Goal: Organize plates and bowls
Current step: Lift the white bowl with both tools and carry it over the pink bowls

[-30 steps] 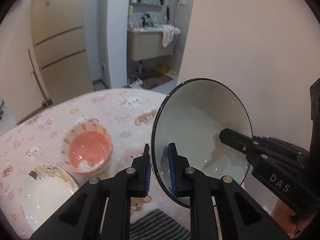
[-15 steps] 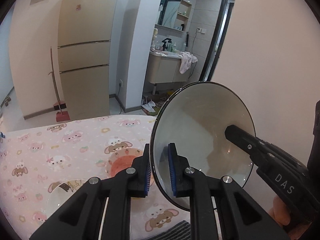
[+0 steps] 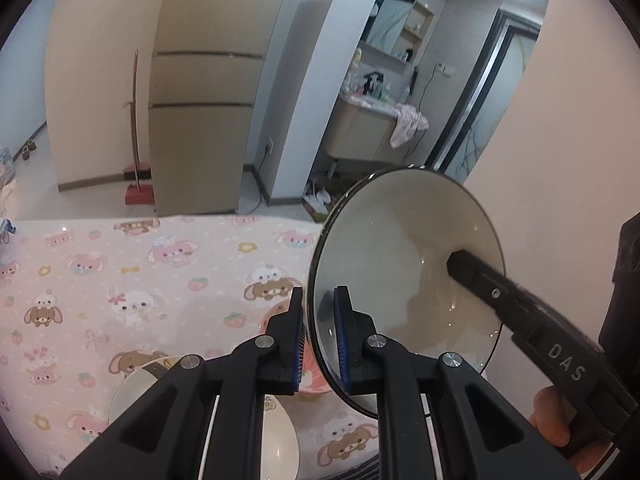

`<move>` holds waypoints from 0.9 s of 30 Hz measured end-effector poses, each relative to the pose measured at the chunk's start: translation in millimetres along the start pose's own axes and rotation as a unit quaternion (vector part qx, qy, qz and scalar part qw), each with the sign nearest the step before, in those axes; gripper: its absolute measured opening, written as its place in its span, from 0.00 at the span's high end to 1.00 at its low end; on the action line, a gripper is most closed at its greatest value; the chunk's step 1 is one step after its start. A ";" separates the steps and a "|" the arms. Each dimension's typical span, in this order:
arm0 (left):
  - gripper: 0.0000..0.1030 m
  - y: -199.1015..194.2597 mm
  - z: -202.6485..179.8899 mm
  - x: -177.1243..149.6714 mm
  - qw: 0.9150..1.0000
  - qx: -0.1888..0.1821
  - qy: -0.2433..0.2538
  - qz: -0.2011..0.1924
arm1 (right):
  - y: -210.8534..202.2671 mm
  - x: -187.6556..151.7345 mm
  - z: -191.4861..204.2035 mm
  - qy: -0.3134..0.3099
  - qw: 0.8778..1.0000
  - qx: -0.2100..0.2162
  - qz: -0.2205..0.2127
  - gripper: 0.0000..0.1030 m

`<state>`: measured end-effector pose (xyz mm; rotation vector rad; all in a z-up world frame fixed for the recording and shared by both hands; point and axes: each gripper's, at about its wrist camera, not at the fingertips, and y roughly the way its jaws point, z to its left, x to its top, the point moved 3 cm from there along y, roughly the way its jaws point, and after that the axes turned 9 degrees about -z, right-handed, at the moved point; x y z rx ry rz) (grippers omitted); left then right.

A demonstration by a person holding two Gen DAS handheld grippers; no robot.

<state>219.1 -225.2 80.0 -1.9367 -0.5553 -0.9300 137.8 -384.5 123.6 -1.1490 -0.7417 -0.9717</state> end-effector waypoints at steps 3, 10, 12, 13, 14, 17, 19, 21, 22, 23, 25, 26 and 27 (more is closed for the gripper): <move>0.86 17.2 7.8 -5.2 0.999 -0.014 -0.017 0.027 | 10.2 -1.9 -5.0 -0.005 1.000 -0.008 0.012 0.91; 0.86 54.9 20.5 -19.4 0.997 0.006 -0.024 0.073 | 51.7 -18.9 -19.0 0.004 0.997 -0.032 0.070 0.91; 0.86 64.6 25.4 -23.7 0.996 0.003 -0.030 0.089 | 58.3 -22.4 -19.6 0.004 0.996 -0.038 0.080 0.91; 0.86 69.0 28.0 -25.5 0.995 0.003 -0.033 0.095 | 61.9 -23.9 -20.2 0.004 0.996 -0.040 0.085 0.91; 0.86 72.0 29.9 -26.8 0.995 0.004 -0.033 0.098 | 65.3 -25.6 -20.9 0.003 0.995 -0.041 0.089 0.91; 0.86 84.2 33.9 -33.3 0.993 0.008 -0.030 0.115 | 77.1 -32.9 -22.8 -0.002 0.993 -0.050 0.107 0.91; 0.86 93.2 35.7 -38.4 0.991 0.008 -0.027 0.128 | 84.8 -37.5 -27.1 0.005 0.991 -0.057 0.121 0.91; 0.86 103.4 39.1 -45.3 0.989 0.006 -0.035 0.142 | 92.6 -43.2 -30.3 0.001 0.989 -0.067 0.135 0.91; 0.86 107.3 40.2 -47.5 0.988 0.005 -0.037 0.147 | 95.8 -45.2 -32.0 0.002 0.988 -0.071 0.140 0.91; 0.85 111.7 41.2 -50.3 0.988 0.006 -0.038 0.153 | 99.6 -47.3 -33.9 0.002 0.987 -0.074 0.146 0.91; 0.85 117.6 43.4 -54.2 0.986 0.011 -0.041 0.160 | 105.8 -51.6 -37.0 0.002 0.985 -0.075 0.158 0.91; 0.85 120.5 44.2 -56.0 0.985 0.014 -0.040 0.164 | 109.5 -54.4 -39.1 0.004 0.983 -0.075 0.165 0.91; 0.85 122.9 44.6 -57.9 0.985 0.017 -0.039 0.167 | 111.6 -55.9 -39.7 0.006 0.983 -0.074 0.171 0.91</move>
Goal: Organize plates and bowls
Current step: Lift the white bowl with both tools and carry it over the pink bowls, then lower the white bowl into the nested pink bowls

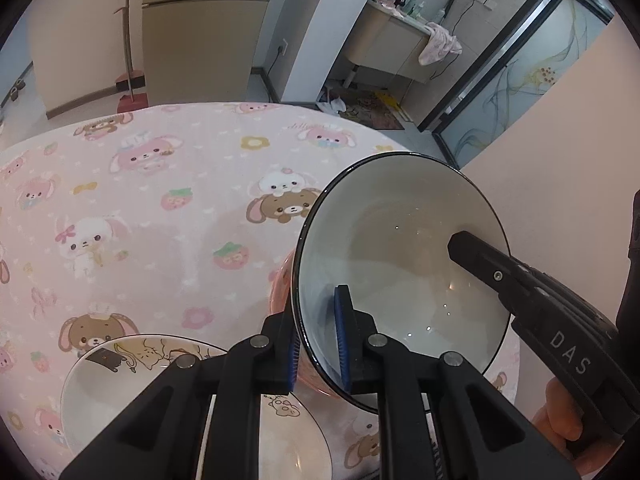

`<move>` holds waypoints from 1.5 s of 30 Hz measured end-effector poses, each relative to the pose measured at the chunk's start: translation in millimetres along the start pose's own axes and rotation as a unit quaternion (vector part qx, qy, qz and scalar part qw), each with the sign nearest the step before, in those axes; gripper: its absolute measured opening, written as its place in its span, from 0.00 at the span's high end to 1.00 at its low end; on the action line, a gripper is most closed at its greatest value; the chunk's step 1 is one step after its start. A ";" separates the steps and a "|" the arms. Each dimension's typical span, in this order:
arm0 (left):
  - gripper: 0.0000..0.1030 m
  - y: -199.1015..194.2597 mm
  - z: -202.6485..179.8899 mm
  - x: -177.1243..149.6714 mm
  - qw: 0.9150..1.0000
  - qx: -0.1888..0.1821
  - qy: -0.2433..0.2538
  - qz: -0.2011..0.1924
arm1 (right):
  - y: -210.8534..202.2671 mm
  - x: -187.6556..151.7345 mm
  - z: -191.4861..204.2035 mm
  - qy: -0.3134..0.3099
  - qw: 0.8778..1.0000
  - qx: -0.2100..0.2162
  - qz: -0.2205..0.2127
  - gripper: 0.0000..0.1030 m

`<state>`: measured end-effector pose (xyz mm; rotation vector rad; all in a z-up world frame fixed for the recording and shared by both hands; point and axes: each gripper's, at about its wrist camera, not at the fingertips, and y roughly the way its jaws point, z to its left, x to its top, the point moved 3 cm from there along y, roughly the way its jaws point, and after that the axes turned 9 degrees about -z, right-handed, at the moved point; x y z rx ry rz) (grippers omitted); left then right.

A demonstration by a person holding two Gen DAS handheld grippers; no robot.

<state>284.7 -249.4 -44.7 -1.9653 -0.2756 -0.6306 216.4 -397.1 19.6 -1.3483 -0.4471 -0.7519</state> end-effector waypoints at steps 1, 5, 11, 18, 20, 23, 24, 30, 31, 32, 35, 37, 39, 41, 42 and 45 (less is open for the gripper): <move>0.85 1.7 0.1 -0.3 1.000 0.001 0.001 0.002 | 2.7 -0.6 -1.2 0.002 1.000 0.000 0.004 0.91; 0.84 4.6 -3.7 -2.2 1.000 0.015 0.018 0.000 | 8.0 -2.4 -2.1 -0.001 1.000 -0.003 0.013 0.91; 0.82 5.9 -21.8 -7.9 0.995 0.061 0.078 -0.026 | 11.7 -1.3 -4.5 -0.013 1.000 -0.007 0.022 0.91; 0.81 14.9 -22.8 -12.0 0.991 0.086 0.099 -0.020 | 24.1 -2.0 -17.6 0.009 0.998 0.020 0.057 0.91; 0.81 18.4 -25.4 -14.0 0.989 0.096 0.110 -0.022 | 26.9 -3.3 -15.7 -0.002 0.998 0.013 0.061 0.91; 0.81 22.3 -25.1 -14.9 0.988 0.102 0.116 -0.020 | 28.6 -4.7 -11.8 -0.022 0.998 -0.001 0.058 0.91; 0.81 22.7 -25.3 -15.0 0.987 0.106 0.119 -0.021 | 29.4 -5.1 -12.5 -0.021 0.998 -0.003 0.059 0.91; 0.81 27.1 -27.5 -17.3 0.984 0.119 0.133 -0.027 | 34.5 -4.5 -18.2 -0.020 0.998 0.006 0.066 0.91; 0.81 27.1 -27.4 -17.4 0.983 0.121 0.135 -0.028 | 34.9 -4.0 -19.2 -0.021 0.998 0.010 0.067 0.91; 0.81 26.8 -28.0 -17.3 0.982 0.124 0.139 -0.031 | 35.2 -3.7 -20.4 -0.020 0.997 0.016 0.069 0.91; 0.80 25.8 -32.3 -19.2 0.977 0.139 0.158 -0.038 | 36.5 -3.1 -23.8 -0.014 0.997 0.035 0.074 0.91; 0.80 25.2 -35.9 -20.1 0.973 0.149 0.171 -0.042 | 37.5 -3.5 -24.6 -0.017 0.996 0.040 0.076 0.91; 0.80 24.6 -34.9 -19.3 0.973 0.150 0.171 -0.043 | 37.7 -3.6 -24.8 -0.016 0.996 0.044 0.074 0.91; 0.80 23.4 -33.8 -17.8 0.973 0.150 0.168 -0.050 | 37.8 -3.1 -25.8 -0.007 0.996 0.046 0.071 0.91; 0.80 22.3 -34.6 -17.6 0.972 0.156 0.169 -0.057 | 37.4 -2.7 -25.8 -0.003 0.997 0.046 0.068 0.91; 0.80 13.2 -44.8 -19.9 0.958 0.193 0.187 -0.097 | 36.1 -1.4 -24.4 -0.001 0.997 0.038 0.060 0.91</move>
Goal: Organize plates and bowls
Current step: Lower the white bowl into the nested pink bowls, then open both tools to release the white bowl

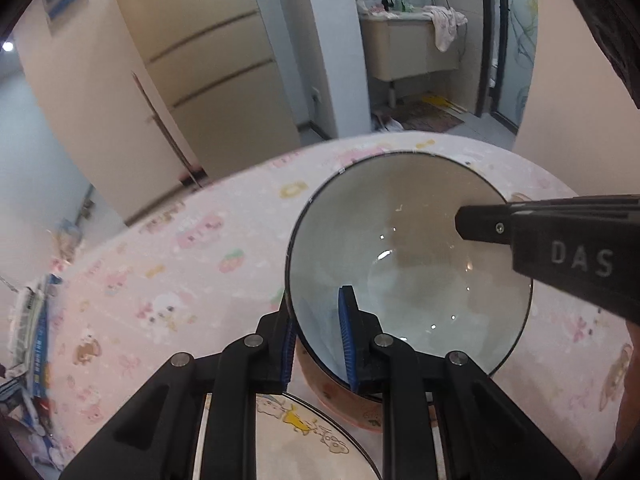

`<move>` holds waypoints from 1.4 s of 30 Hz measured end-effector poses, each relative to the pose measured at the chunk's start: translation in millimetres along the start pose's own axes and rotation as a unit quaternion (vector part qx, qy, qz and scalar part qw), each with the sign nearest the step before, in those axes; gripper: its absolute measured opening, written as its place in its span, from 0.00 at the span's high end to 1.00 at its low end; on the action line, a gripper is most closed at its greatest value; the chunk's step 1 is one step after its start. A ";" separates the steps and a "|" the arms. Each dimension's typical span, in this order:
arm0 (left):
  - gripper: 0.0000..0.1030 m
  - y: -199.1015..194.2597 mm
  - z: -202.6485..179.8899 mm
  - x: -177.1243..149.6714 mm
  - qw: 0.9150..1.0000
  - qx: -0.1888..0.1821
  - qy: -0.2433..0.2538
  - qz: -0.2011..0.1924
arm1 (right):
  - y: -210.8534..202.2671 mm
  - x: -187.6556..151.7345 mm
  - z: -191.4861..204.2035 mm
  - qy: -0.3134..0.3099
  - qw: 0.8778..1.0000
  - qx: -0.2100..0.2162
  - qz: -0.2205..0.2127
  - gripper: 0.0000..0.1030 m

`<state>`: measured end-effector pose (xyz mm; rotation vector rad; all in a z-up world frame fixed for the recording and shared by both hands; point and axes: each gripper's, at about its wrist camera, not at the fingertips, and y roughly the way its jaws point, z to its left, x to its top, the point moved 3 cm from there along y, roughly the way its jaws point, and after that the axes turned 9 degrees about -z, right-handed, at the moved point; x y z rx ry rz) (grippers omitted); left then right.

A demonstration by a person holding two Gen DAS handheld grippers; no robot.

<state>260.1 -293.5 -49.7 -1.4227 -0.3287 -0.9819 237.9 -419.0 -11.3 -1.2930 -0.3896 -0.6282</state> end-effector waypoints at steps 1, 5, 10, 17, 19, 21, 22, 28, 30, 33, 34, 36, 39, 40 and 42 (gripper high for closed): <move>0.81 -2.6 1.3 1.4 1.000 0.000 -0.005 -0.005 | -0.4 0.0 0.4 0.000 1.000 -0.004 -0.002 0.91; 0.87 -4.6 10.4 4.3 1.000 0.000 -0.007 -0.006 | 1.0 -0.3 0.0 0.002 1.000 -0.004 0.003 0.91; 0.88 11.8 17.0 -1.9 1.000 -0.003 -0.015 0.022 | 11.3 -5.7 6.3 -0.003 1.000 -0.007 0.022 0.91; 0.88 15.1 12.4 -5.9 1.000 -0.004 -0.012 0.026 | 11.1 -9.1 17.8 -0.045 0.998 -0.033 0.014 0.89; 0.88 15.8 14.4 -5.7 0.999 -0.010 -0.020 0.028 | 11.1 -8.9 16.5 -0.043 0.998 -0.033 0.014 0.89; 0.88 16.1 18.7 -4.5 0.999 -0.020 -0.036 0.023 | 11.3 -7.8 13.5 -0.031 0.999 -0.024 0.017 0.89; 0.88 15.1 20.6 -3.2 0.999 -0.025 -0.041 0.017 | 11.5 -7.2 11.0 -0.023 0.999 -0.019 0.020 0.88; 0.87 5.3 32.4 5.4 0.997 -0.028 -0.065 -0.021 | 10.4 -4.5 1.0 0.021 0.999 0.021 0.023 0.84; 0.87 5.9 36.7 7.0 0.997 -0.027 -0.074 -0.023 | 6.7 -2.9 2.3 0.025 0.999 0.030 0.011 0.82; 0.87 11.3 42.8 6.5 0.996 -0.032 -0.085 -0.013 | -1.1 -1.4 7.2 0.015 0.999 0.029 -0.004 0.82; 0.87 13.4 44.5 5.7 0.995 -0.034 -0.090 -0.008 | -3.5 -0.8 8.0 0.012 1.000 0.027 -0.009 0.82; 0.87 15.6 46.8 4.6 0.995 -0.034 -0.095 -0.004 | -9.8 1.3 9.1 0.004 1.000 0.019 -0.021 0.82; 0.87 16.2 49.3 4.6 0.994 -0.032 -0.101 -0.004 | -18.5 4.0 9.2 -0.010 0.999 -0.009 -0.045 0.96; 0.87 16.2 49.8 4.6 0.994 -0.031 -0.102 -0.004 | -19.7 5.2 7.6 -0.012 0.998 -0.025 -0.054 1.00; 0.87 16.6 51.0 4.8 0.994 -0.030 -0.104 -0.003 | -17.9 7.5 4.3 -0.019 0.997 -0.039 -0.057 1.00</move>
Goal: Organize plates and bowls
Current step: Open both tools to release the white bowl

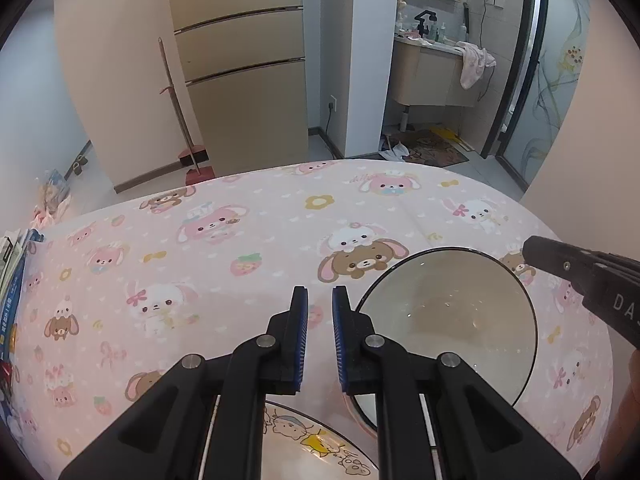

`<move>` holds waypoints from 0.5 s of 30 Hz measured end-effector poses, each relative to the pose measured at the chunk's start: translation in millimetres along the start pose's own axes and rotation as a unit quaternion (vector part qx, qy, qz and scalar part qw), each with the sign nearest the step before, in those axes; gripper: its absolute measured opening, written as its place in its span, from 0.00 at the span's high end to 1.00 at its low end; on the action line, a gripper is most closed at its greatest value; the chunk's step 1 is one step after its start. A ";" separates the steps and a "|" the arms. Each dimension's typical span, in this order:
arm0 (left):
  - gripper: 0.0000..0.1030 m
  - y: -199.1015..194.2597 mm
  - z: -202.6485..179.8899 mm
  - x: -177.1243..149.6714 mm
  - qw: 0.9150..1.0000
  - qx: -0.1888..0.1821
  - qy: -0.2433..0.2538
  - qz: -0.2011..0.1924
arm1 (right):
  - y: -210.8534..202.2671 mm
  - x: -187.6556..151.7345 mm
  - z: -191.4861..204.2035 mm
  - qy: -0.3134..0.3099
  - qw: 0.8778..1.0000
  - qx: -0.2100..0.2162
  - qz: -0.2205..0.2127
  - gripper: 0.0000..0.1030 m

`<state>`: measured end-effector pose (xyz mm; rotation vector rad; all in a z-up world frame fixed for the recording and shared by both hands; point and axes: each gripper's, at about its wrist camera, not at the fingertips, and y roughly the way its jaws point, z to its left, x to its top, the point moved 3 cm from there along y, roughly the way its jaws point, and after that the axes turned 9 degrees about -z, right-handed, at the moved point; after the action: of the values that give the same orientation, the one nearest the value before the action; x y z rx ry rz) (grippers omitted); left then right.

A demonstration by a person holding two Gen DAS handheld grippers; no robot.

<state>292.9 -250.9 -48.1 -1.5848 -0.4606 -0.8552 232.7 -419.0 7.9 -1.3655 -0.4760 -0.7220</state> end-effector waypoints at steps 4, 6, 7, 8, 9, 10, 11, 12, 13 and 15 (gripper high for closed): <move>0.87 -1.5 3.7 1.8 1.000 -0.004 -0.009 0.000 | -8.2 6.7 -7.5 0.026 0.999 0.024 -0.014 1.00; 0.87 -4.3 4.1 3.1 1.000 -0.006 -0.010 -0.004 | -15.1 8.7 -4.1 0.018 0.999 0.042 -0.020 0.95; 0.85 -6.1 4.1 3.6 1.000 -0.007 -0.010 -0.007 | -16.2 8.4 -1.6 0.011 0.998 0.051 -0.017 0.90; 0.79 -7.9 4.2 4.3 1.000 -0.009 -0.010 -0.009 | -16.5 8.1 0.7 0.005 0.998 0.063 -0.014 0.88; 0.74 -9.8 3.7 5.0 1.000 -0.010 -0.008 -0.011 | -15.4 7.1 3.0 0.002 0.997 0.071 -0.010 0.84; 0.59 -12.7 3.4 5.5 1.000 -0.012 -0.005 -0.016 | -13.0 6.1 4.7 -0.001 0.997 0.078 -0.002 0.79; 0.38 -15.4 3.2 7.0 1.000 -0.015 -0.007 -0.024 | -10.1 4.5 6.6 -0.005 0.997 0.080 0.005 0.78; 0.31 -18.7 3.9 8.1 0.999 -0.020 -0.011 -0.036 | -6.3 2.9 7.4 -0.008 0.997 0.076 0.012 0.77; 0.29 -20.7 4.3 9.4 0.999 -0.021 -0.013 -0.043 | -2.3 1.3 7.3 -0.011 0.998 0.066 0.018 0.77; 0.29 -21.0 4.4 10.5 0.999 -0.016 -0.011 -0.042 | 4.5 -1.4 6.6 -0.016 0.998 0.056 0.030 0.80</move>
<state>285.9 -244.1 -26.2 -1.6155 -0.5352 -0.9139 235.6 -412.1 4.8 -1.2829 -0.4910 -0.6168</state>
